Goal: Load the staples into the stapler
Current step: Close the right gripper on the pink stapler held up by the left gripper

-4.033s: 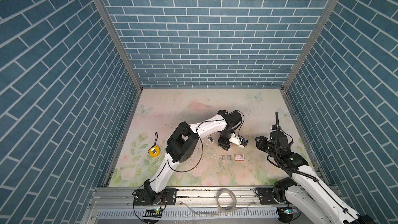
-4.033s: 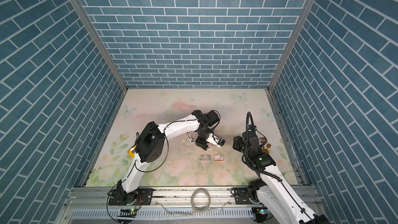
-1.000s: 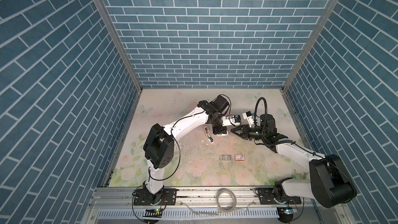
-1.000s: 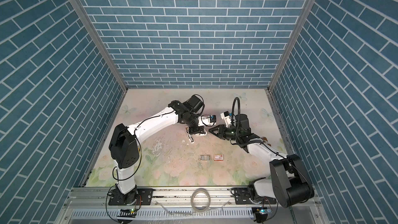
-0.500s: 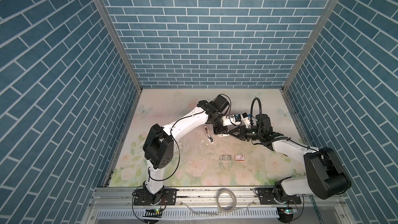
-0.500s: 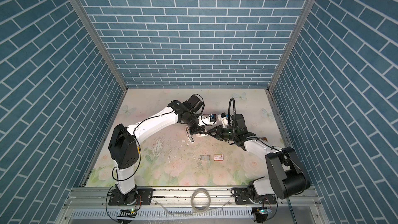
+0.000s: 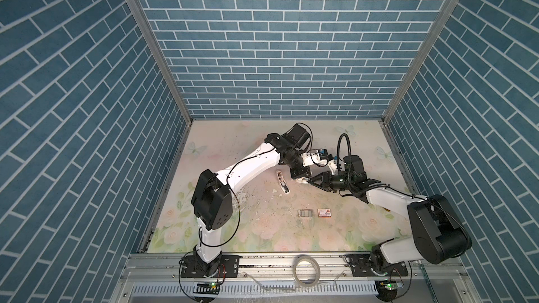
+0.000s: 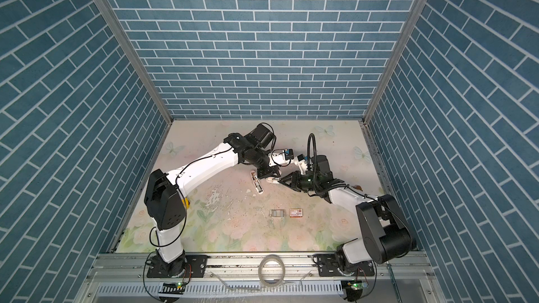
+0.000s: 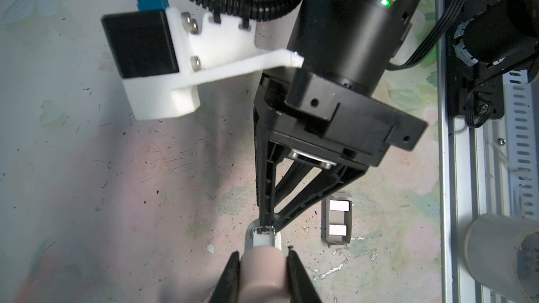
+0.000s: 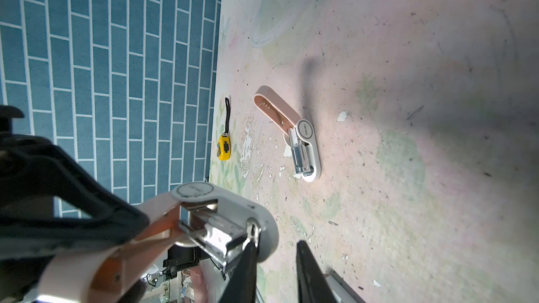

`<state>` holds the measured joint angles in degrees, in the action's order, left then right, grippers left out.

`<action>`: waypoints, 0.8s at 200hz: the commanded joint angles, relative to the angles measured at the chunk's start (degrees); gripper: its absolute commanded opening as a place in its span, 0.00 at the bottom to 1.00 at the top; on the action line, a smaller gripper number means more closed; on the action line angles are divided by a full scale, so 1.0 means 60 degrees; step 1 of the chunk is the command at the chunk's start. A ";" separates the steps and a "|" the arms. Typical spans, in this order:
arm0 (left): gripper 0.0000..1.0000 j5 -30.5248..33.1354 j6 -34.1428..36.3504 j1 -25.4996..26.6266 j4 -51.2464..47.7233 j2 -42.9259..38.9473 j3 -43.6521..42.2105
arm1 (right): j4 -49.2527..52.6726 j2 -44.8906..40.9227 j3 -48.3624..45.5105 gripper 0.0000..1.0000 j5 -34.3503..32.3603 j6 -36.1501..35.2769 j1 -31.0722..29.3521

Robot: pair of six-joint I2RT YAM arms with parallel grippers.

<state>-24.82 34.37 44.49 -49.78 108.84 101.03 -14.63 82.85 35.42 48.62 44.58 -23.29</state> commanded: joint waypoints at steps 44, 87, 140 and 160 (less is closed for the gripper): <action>0.00 -0.0508 -0.0554 -0.0032 0.0298 -0.0254 0.0562 | -0.1187 0.0597 0.0048 0.25 -0.0155 0.0324 -0.0540; 0.00 -0.0522 -0.0745 -0.0032 0.0379 -0.0181 0.0717 | -0.1647 0.0768 -0.0044 0.26 -0.0252 0.0539 -0.0717; 0.00 -0.0849 -0.0887 -0.0315 0.0408 -0.0206 0.0579 | -0.1092 0.0084 -0.0564 0.37 -0.0902 0.0146 -0.0611; 0.00 -0.1020 -0.0841 -0.0448 0.0155 -0.0136 0.0709 | -0.1047 -0.0421 -0.0939 0.43 -0.0977 0.0046 -0.0386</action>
<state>-28.56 29.78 43.18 -47.66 108.66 104.01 -21.45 84.38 32.14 44.56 46.28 -26.76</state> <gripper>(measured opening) 0.255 0.407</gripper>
